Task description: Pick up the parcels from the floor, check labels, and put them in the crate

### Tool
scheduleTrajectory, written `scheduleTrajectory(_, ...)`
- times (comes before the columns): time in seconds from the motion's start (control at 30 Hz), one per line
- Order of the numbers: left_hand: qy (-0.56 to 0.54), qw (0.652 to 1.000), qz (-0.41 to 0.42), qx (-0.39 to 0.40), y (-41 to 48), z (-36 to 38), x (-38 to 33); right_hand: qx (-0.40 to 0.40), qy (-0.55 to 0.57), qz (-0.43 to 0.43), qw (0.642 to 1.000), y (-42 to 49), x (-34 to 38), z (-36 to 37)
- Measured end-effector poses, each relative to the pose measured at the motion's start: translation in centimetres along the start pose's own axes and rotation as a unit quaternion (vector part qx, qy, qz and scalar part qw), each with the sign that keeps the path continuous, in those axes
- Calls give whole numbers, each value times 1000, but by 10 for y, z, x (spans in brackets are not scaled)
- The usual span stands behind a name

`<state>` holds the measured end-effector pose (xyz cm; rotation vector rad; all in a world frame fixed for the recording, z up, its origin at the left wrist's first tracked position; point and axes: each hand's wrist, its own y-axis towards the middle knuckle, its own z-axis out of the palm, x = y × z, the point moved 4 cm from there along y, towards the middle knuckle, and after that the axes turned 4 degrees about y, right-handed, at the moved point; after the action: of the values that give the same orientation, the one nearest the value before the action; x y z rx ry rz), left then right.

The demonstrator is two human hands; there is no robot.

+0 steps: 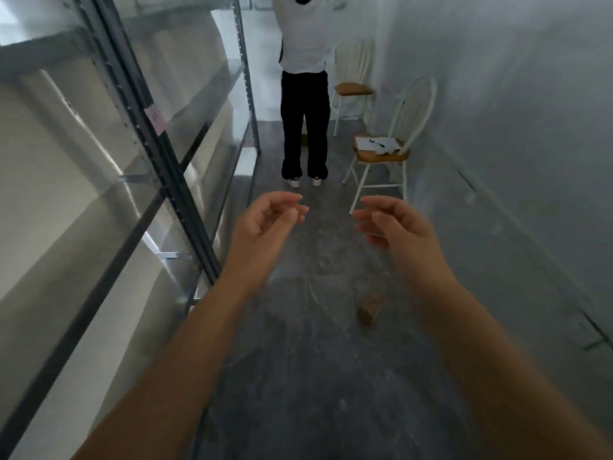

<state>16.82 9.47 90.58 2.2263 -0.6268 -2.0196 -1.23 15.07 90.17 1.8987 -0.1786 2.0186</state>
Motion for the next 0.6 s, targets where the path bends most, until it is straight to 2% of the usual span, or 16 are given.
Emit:
scheduleTrajectory(0.17, -10, 998, 8, 60, 60, 69, 22, -47, -13, -3, 999, 58, -14, -60)
scheduleTrajectory(0.33, -38, 998, 2, 42, 131, 135, 34, -46, -24, -2, 999, 126, -23, -113)
scheduleTrajectory(0.47, -43, 997, 23, 62, 178, 189, 44, -40, -32, -5, 999, 183, -31, -147)
scheduleTrajectory(0.6, -39, 996, -4, 85, 218, 218, 71, -52, -40, 6, 998, 235, -46, -166)
